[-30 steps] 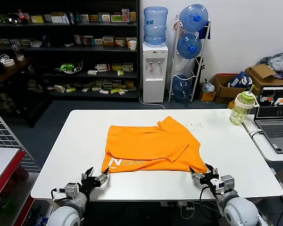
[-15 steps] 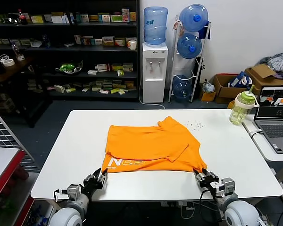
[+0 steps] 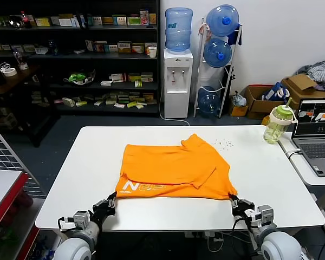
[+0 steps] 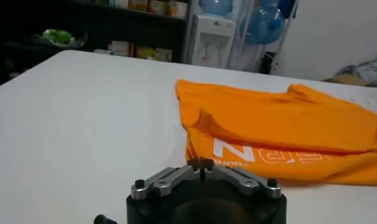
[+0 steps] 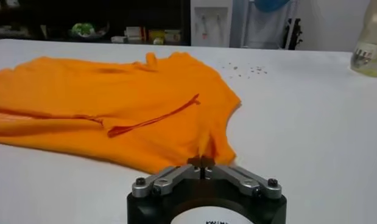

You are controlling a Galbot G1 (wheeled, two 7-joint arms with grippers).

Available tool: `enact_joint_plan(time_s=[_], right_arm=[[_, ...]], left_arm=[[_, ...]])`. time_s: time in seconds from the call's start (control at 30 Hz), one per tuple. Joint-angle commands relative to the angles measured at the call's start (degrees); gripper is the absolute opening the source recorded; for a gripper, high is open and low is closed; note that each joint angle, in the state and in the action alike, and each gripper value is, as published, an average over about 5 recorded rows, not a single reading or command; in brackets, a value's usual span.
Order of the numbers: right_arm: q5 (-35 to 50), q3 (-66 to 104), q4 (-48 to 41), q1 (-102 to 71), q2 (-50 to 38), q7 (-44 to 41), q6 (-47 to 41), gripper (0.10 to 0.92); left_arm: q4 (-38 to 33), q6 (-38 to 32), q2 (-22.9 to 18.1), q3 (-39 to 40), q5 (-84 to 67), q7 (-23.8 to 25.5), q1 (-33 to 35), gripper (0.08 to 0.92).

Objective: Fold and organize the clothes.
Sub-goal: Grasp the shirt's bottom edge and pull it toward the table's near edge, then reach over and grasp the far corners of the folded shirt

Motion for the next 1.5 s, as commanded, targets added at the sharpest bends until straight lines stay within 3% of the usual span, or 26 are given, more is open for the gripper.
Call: enact_joint_plan(time_s=[0.03,0.27,0.47,0.63,0.8,1.0,1.23,1.33,1.5], right_arm=[[1.9,3.1,6.9,-7.0,-2.4,0.9,-1.1,0.124],[1.7,6.3,12.0,-15.4,-2.5,1.1,-1.9,0.124],[0.4,7.1,14.0,-19.4,-1.5,2.1,-2.4,0.13],[-0.9,7.6,14.7,-19.9,-1.3,2.5,-2.6,0.241],[-0.8,8.2,16.0,-16.8,-2.3,2.9,-2.8,0.389],[1.9,3.8,11.6,0.9,-3.7,3.7,-4.2,0.562],[6.8,-12.8,-9.1,33.6,1.0,6.1,-6.2,0.759],[7.1,-18.6,-20.6,44.2,5.0,5.8,-6.6,0.81],[6.2,-24.4,-35.9,54.2,11.2,3.4,-8.1,0.822]], left_arm=[[-10.7,4.3,4.2,-4.4,-6.6,-5.2,7.3,0.09],[-17.5,6.5,6.4,-6.5,-8.7,-7.9,16.8,0.09],[-20.0,7.0,5.6,-6.6,-7.8,-8.3,21.4,0.09],[-18.8,7.9,5.5,-7.8,-7.9,-7.8,20.2,0.122],[-18.5,8.4,6.1,-10.1,-9.3,-7.6,17.1,0.259],[-13.1,7.7,7.4,-9.8,-11.7,-5.1,4.3,0.432],[7.2,7.0,6.1,1.6,-13.7,-1.9,-21.2,0.623],[15.0,7.1,5.6,6.1,-14.0,-0.3,-28.8,0.709],[23.3,9.0,5.0,11.5,-15.9,0.8,-36.3,0.808]])
